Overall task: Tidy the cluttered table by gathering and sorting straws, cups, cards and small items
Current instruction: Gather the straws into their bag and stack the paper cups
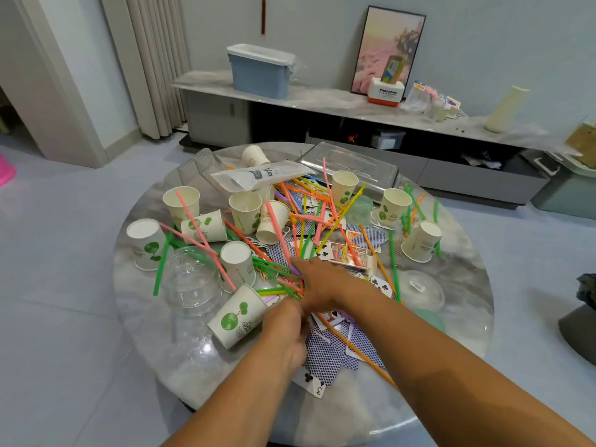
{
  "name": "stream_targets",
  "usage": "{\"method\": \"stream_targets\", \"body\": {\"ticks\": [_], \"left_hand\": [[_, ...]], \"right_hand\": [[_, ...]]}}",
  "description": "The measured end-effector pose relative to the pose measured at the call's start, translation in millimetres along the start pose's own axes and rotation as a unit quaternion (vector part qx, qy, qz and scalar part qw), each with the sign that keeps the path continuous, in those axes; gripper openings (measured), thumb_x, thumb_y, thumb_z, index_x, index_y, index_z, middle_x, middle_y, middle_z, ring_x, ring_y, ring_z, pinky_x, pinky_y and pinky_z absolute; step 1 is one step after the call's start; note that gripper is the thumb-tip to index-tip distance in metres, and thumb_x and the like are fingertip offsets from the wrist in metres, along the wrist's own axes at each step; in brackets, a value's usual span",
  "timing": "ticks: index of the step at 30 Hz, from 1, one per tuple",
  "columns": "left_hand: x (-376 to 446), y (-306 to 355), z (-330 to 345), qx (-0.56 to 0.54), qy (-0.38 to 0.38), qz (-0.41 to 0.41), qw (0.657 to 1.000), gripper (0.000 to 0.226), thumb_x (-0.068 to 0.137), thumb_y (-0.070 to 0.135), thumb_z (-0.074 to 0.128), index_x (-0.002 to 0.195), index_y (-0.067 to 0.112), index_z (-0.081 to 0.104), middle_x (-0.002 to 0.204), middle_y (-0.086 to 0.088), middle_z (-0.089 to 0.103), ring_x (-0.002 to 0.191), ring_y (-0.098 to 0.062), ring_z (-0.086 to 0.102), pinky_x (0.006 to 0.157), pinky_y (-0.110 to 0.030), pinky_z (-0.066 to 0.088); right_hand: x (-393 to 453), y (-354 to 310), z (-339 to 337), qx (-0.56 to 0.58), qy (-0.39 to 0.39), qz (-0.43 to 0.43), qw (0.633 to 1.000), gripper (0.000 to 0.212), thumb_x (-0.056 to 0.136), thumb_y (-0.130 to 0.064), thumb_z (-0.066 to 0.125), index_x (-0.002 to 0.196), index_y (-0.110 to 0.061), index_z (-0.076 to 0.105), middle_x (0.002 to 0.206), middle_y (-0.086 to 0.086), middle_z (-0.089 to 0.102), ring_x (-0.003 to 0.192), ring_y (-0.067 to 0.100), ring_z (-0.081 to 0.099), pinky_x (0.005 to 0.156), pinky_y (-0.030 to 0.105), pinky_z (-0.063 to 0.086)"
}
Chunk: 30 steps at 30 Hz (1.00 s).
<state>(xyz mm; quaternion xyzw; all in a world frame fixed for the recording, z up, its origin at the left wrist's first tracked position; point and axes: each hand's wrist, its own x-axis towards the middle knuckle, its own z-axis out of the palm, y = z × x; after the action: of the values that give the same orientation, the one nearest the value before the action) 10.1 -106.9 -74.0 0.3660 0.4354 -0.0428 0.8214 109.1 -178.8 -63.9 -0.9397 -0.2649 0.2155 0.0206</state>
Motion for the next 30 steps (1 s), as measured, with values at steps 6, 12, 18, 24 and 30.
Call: {"method": "stream_targets", "body": {"ticks": [6, 12, 18, 24, 30], "left_hand": [[3, 2, 2, -0.031, -0.012, -0.006, 0.999, 0.030, 0.083, -0.014, 0.034, 0.075, 0.009, 0.052, 0.045, -0.004, 0.051, 0.031, -0.010, 0.048, 0.037, -0.019, 0.042], [1, 8, 4, 0.002, -0.034, 0.012, 0.999, 0.026, 0.079, -0.013, 0.036, 0.073, 0.009, 0.047, 0.051, -0.005, 0.038, 0.044, -0.016, 0.033, 0.050, -0.032, 0.028], [-3, 11, 16, -0.014, -0.061, -0.004, 0.998, 0.022, 0.086, -0.010, 0.041, 0.082, 0.011, 0.046, 0.069, -0.006, 0.033, 0.059, -0.014, 0.030, 0.053, -0.026, 0.027], [0, 25, 32, -0.046, -0.134, -0.019, 0.990, 0.024, 0.100, 0.021, 0.059, 0.123, 0.011, 0.059, 0.123, -0.013, 0.059, 0.118, -0.023, 0.056, 0.103, -0.037, 0.045], [-9, 55, 63, -0.012, -0.248, -0.007, 0.969, 0.066, 0.075, 0.052, 0.077, 0.126, 0.015, 0.057, 0.128, -0.012, 0.061, 0.118, -0.021, 0.057, 0.103, -0.034, 0.044]], "right_hand": [[3, -10, 5, 0.014, 0.021, -0.022, 0.999, 0.106, 0.076, -0.025, 0.076, 0.158, -0.040, 0.010, 0.149, 0.004, 0.053, 0.131, 0.035, 0.054, 0.109, 0.053, 0.036], [4, -5, 6, -0.001, 0.079, -0.064, 0.995, 0.080, 0.094, -0.022, 0.059, 0.158, -0.039, 0.013, 0.148, 0.007, 0.053, 0.119, 0.033, 0.061, 0.085, 0.041, 0.052], [2, 14, -40, -0.005, 0.125, -0.059, 0.990, 0.063, 0.102, -0.019, 0.051, 0.157, -0.029, 0.022, 0.133, 0.010, 0.062, 0.104, 0.030, 0.063, 0.082, 0.043, 0.054], [-10, 38, -81, -0.067, 0.146, -0.028, 0.987, 0.034, 0.104, -0.034, 0.052, 0.135, -0.020, 0.048, 0.122, 0.011, 0.065, 0.105, 0.032, 0.061, 0.078, 0.037, 0.046], [-23, 46, -82, -0.006, 0.191, 0.014, 0.982, 0.028, 0.105, -0.032, 0.049, 0.126, -0.014, 0.050, 0.117, 0.016, 0.065, 0.101, 0.035, 0.062, 0.071, 0.035, 0.043]]}}
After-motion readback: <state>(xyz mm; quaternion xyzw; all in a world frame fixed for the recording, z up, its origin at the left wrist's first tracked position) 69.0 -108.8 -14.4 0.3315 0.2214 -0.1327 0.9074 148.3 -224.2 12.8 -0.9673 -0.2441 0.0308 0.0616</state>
